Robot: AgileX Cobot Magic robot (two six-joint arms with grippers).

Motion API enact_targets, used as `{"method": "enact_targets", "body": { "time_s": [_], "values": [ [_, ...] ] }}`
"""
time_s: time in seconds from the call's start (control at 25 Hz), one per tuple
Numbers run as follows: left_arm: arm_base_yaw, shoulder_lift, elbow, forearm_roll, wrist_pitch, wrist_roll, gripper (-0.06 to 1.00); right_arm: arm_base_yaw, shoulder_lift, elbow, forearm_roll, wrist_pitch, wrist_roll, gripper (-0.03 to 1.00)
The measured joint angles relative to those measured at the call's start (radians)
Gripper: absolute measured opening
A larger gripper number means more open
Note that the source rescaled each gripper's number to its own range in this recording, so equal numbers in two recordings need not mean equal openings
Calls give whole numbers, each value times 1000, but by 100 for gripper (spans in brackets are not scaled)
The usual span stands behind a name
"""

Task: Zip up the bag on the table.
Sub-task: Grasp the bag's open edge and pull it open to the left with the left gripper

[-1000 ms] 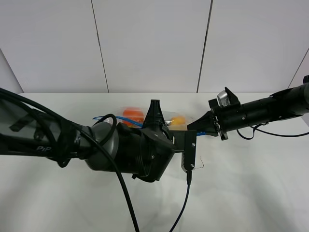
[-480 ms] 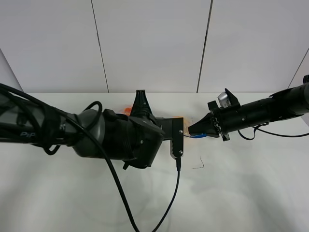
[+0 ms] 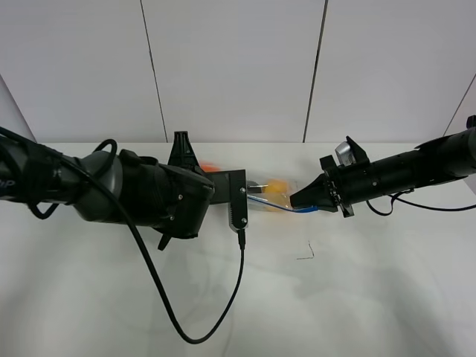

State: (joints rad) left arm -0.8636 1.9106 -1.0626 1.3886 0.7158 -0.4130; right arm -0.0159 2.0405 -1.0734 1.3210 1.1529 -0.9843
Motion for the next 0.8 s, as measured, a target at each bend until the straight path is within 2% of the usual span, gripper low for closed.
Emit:
{"method": "enact_targets", "body": {
  "time_s": [0.4, 0.8],
  "values": [
    [81, 0, 0, 0, 0, 11, 0, 0, 0, 0, 4, 0, 2, 0],
    [130, 0, 0, -7, 7, 15, 0, 0, 0, 0, 3, 0, 2, 0]
  ]
}}
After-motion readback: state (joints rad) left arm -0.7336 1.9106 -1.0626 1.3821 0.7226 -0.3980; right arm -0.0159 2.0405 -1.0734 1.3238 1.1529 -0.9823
